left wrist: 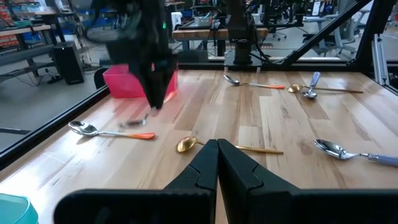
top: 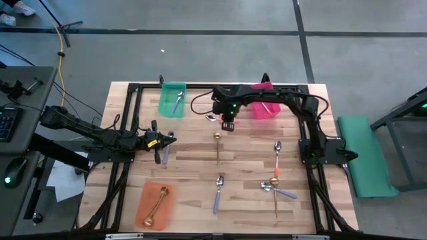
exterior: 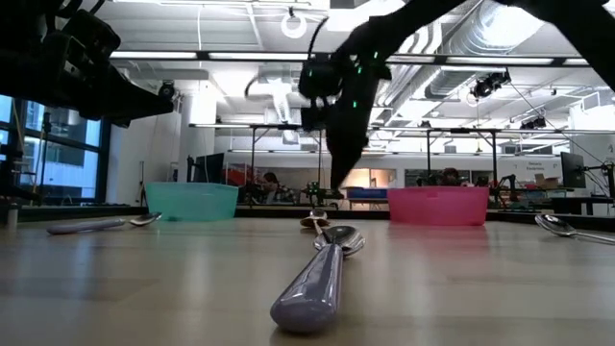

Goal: Sort silverware by color (type)
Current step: Put the orange spoon into the pink bin

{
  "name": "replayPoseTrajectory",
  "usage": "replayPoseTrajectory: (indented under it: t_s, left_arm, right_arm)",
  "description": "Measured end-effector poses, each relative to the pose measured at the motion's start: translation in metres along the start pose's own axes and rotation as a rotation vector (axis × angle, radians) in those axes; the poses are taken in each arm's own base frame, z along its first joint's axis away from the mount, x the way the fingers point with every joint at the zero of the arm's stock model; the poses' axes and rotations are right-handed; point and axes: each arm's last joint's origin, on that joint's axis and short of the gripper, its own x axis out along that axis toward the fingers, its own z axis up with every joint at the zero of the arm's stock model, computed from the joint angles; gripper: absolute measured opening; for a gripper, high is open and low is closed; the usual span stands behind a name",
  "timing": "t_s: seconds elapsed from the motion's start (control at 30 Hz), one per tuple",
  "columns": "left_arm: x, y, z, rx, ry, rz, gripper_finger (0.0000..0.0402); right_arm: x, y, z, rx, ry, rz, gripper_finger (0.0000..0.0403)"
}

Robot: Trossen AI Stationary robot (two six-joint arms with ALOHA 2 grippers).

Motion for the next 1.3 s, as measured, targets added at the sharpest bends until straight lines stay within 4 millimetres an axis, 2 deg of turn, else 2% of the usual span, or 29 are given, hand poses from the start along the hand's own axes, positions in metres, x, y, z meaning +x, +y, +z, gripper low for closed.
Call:
replayPoseTrajectory:
  t_s: [0.13,0.2,0.33,0.47,0.67,0.83,1.07,1.3]
  left_arm:
    - [0.000,0.000,0.000,0.001,0.003,0.000,0.0000]
    - [0.000,0.000,-0.001,0.002,0.005,0.000,0.0000]
    - [0.000,0.000,0.000,-0.001,-0.002,0.002,0.0000]
    - [0.000,0.000,0.001,-0.004,-0.007,0.002,0.0000]
    - [0.000,0.000,0.003,-0.014,-0.029,0.002,0.0000]
    - [0.000,0.000,0.003,-0.016,-0.029,0.002,0.0000]
    - [0.000,0.000,0.003,-0.040,-0.029,0.001,0.0000]
    - [0.000,0.000,0.003,-0.042,-0.029,0.002,0.0000]
  right_arm:
    - [-0.034,0.009,-0.003,0.047,-0.031,-0.010,0.0000]
    - [-0.051,0.007,-0.008,0.084,-0.033,-0.050,0.0000]
    - [-0.087,-0.010,-0.023,0.201,-0.046,-0.146,0.0000]
    - [-0.104,-0.036,-0.051,0.357,-0.045,-0.229,0.0000]
    - [-0.085,-0.068,-0.115,0.563,-0.015,-0.302,0.0000]
    - [-0.068,-0.088,-0.155,0.712,-0.078,-0.340,0.0000]
    - [-0.055,-0.105,-0.178,0.825,-0.106,-0.366,0.0000]
    - [-0.045,-0.106,-0.187,0.876,-0.067,-0.339,0.0000]
